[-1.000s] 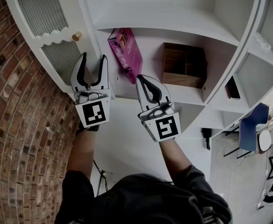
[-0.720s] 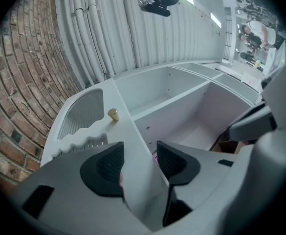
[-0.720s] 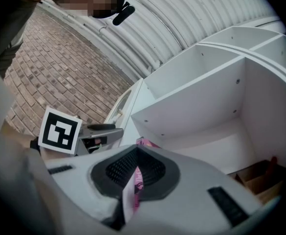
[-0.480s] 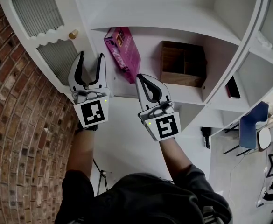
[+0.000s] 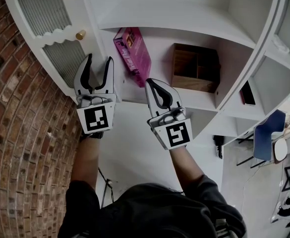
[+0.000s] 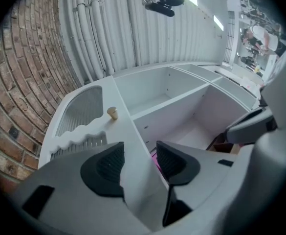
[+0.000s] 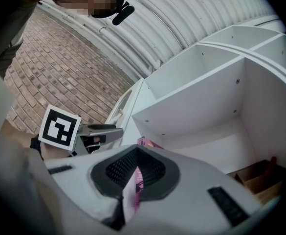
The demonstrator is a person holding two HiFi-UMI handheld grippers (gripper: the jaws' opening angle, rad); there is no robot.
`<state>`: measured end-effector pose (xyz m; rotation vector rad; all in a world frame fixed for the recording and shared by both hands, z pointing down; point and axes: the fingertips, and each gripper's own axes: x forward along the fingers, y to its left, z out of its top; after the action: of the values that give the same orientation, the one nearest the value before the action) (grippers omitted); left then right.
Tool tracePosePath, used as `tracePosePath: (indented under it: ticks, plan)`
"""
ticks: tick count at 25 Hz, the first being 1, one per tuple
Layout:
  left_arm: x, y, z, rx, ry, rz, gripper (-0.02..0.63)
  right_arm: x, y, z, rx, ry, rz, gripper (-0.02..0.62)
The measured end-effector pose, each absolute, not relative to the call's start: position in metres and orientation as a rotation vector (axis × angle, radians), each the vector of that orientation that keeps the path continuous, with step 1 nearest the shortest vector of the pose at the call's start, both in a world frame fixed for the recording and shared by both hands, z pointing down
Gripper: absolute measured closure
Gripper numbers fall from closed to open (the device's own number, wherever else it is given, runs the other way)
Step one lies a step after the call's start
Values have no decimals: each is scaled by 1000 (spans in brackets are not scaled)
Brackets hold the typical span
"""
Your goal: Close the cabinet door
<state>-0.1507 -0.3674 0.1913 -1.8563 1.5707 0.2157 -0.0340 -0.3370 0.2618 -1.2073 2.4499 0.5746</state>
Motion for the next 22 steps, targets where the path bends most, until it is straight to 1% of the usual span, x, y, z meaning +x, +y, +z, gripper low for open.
tracePosePath:
  ticks: [7, 22]
  plan:
    - [-169, -342, 197, -1866, 1606, 221, 423, -41, -320, 256, -1179, 2455, 588, 594]
    - [-228, -249, 216, -1784, 1729, 195, 449, -90, -257, 243, -1034, 2499, 643, 594]
